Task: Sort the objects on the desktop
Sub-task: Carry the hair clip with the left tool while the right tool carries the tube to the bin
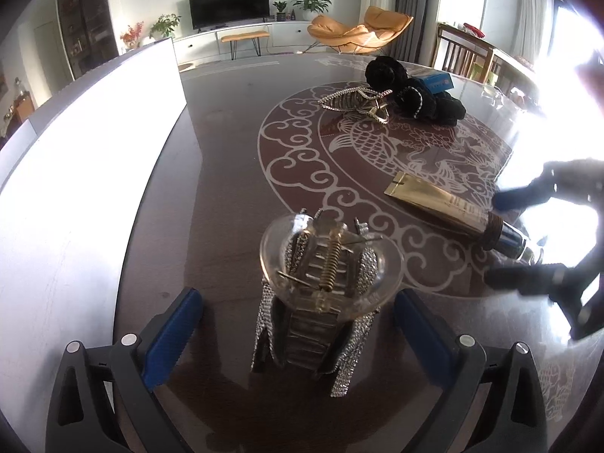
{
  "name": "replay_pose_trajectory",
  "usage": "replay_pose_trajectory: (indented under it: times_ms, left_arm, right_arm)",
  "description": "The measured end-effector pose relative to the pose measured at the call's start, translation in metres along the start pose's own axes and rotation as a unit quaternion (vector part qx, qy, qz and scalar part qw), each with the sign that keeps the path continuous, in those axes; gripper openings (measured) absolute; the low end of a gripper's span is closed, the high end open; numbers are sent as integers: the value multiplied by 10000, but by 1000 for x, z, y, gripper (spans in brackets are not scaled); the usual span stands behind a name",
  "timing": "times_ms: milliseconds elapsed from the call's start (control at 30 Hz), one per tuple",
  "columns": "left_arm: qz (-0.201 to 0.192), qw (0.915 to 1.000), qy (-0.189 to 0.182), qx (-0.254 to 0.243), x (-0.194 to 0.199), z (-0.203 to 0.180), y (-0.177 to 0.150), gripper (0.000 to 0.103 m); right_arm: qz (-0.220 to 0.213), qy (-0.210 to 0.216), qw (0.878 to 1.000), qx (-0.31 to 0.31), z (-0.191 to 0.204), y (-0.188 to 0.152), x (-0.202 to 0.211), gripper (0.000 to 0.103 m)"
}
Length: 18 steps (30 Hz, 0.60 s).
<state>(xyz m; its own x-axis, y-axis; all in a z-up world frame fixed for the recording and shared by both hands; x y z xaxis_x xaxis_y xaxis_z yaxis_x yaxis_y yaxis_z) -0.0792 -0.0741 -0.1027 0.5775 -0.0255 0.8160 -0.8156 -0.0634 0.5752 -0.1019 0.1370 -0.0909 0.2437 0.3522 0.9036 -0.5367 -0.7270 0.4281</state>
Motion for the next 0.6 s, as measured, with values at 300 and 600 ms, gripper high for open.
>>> replay_pose_trajectory:
  times_ms: [300,600]
  left_arm:
    - [-413,9990,-164,19,28,-9,8,54]
    - [-949,9904,-844,548,139,18,29,54]
  right_arm:
    - [-15,-211,9980,-602,2,-8,9,29]
    - [-1376,288,9800,-1409,22,32,87,29]
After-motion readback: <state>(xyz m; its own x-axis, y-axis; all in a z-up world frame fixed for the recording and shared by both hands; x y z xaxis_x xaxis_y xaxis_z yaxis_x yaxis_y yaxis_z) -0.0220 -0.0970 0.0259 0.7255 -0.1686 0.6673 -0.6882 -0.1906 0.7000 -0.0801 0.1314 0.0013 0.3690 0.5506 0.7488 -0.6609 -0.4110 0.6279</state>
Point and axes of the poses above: each gripper's, at about its wrist camera, not at the fingertips, and x roughly against the way its jaws point, z to its left, y to its top, the point moved 6 cm from there along -x, roughly the way its jaws point, and after that the axes turned 4 degrees about x, right-handed, at the moved point
